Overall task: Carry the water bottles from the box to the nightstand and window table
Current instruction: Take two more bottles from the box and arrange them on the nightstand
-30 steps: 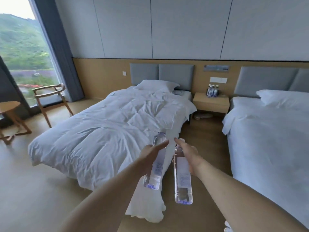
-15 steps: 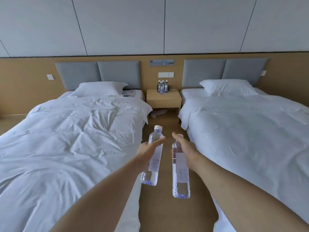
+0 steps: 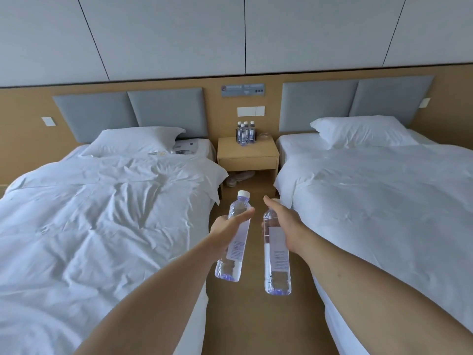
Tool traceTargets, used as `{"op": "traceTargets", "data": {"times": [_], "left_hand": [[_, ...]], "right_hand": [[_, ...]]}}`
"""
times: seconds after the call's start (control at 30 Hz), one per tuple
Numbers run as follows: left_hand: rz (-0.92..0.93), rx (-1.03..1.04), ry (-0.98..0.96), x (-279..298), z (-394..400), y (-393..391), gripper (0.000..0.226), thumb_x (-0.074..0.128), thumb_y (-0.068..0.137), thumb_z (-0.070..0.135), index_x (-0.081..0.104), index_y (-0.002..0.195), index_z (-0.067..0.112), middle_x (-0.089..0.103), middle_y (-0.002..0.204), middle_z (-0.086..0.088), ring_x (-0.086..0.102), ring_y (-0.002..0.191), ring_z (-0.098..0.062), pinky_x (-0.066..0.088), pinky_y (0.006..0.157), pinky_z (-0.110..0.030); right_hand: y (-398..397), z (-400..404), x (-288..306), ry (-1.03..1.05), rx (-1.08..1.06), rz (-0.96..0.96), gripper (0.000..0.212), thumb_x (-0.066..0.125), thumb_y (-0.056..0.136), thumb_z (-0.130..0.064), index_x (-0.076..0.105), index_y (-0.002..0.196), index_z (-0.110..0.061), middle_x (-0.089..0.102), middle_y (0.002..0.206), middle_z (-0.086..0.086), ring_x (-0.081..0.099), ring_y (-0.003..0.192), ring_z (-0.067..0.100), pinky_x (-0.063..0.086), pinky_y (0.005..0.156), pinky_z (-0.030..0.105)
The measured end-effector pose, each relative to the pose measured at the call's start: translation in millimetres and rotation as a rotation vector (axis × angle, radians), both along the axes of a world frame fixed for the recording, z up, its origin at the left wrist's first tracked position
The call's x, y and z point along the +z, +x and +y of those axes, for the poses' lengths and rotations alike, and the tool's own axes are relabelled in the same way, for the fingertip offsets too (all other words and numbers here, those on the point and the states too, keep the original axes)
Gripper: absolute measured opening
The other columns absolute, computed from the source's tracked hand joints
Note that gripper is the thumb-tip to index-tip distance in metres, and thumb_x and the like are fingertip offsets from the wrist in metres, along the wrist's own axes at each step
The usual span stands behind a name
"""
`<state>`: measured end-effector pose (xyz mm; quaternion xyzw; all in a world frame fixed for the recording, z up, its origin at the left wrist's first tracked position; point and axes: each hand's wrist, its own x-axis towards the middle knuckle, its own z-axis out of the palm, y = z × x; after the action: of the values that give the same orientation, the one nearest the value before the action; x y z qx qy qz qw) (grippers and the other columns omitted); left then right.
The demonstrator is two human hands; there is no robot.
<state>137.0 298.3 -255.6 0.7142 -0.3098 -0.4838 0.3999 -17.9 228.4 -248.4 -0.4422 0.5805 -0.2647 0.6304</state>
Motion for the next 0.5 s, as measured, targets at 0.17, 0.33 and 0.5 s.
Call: {"op": "traceTargets", "data": {"times": [0.17, 0.33, 0.5], "left_hand": [[-0.025, 0.05, 0.01, 17, -94, 21, 0.065, 0.074, 0.071, 0.076, 0.066, 0.105, 0.022, 0.072, 0.101, -0.009, 0.07, 0.09, -0.027, 0.054, 0.079, -0.042], [-0.065, 0.03, 0.031, 18, -180, 47, 0.067, 0.071, 0.072, 0.078, 0.062, 0.109, 0.023, 0.069, 0.106, -0.01, 0.068, 0.095, -0.029, 0.054, 0.093, -0.049], [-0.047, -0.021, -0.004, 17, -272, 81, 0.064, 0.072, 0.066, 0.082, 0.063, 0.101, 0.029, 0.069, 0.104, -0.007, 0.067, 0.094, -0.029, 0.053, 0.097, -0.053]], "right_hand": [[22, -97, 16, 0.028, 0.038, -0.012, 0.076, 0.073, 0.069, -0.076, 0.069, 0.11, -0.012, 0.077, 0.101, 0.016, 0.072, 0.099, 0.035, 0.051, 0.102, 0.052], [48, -177, 22, 0.034, 0.042, -0.021, 0.072, 0.072, 0.071, -0.075, 0.068, 0.109, -0.014, 0.078, 0.096, 0.014, 0.074, 0.097, 0.033, 0.051, 0.102, 0.051], [86, -266, 21, -0.001, 0.029, -0.003, 0.071, 0.072, 0.072, -0.073, 0.069, 0.109, -0.013, 0.078, 0.095, 0.013, 0.074, 0.095, 0.032, 0.052, 0.101, 0.051]]}}
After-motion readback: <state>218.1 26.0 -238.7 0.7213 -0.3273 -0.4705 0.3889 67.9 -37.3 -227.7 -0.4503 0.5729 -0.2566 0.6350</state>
